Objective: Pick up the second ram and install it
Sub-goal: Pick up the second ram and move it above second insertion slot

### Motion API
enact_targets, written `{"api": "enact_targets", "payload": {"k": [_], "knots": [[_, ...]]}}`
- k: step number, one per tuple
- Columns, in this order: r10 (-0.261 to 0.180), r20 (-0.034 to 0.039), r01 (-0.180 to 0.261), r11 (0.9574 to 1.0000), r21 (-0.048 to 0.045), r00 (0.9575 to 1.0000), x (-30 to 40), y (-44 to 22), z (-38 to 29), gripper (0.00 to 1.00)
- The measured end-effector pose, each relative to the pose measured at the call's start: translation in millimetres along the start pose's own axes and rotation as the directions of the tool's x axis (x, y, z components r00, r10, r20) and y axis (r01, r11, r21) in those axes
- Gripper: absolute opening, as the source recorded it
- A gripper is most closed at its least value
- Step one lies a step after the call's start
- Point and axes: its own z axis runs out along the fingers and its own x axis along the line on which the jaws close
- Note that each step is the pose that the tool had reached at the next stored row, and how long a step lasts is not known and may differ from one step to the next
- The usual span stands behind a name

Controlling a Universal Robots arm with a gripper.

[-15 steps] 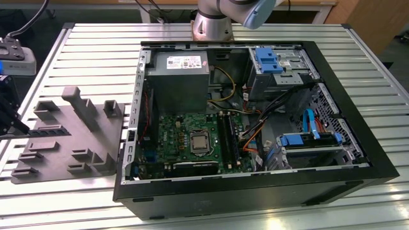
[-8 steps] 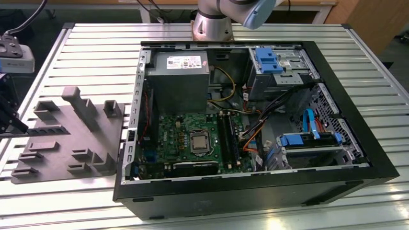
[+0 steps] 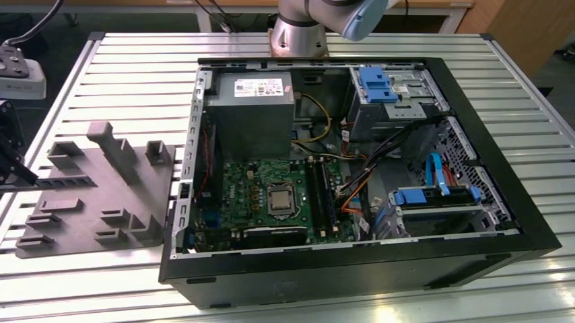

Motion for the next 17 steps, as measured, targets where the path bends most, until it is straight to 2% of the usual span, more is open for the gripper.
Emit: {"api": "enact_targets", "payload": {"k": [17], "knots": [[0.0, 0.0014, 0.0, 1.0, 0.0006, 1.0, -0.4, 0.1, -10.8, 0.12]]}}
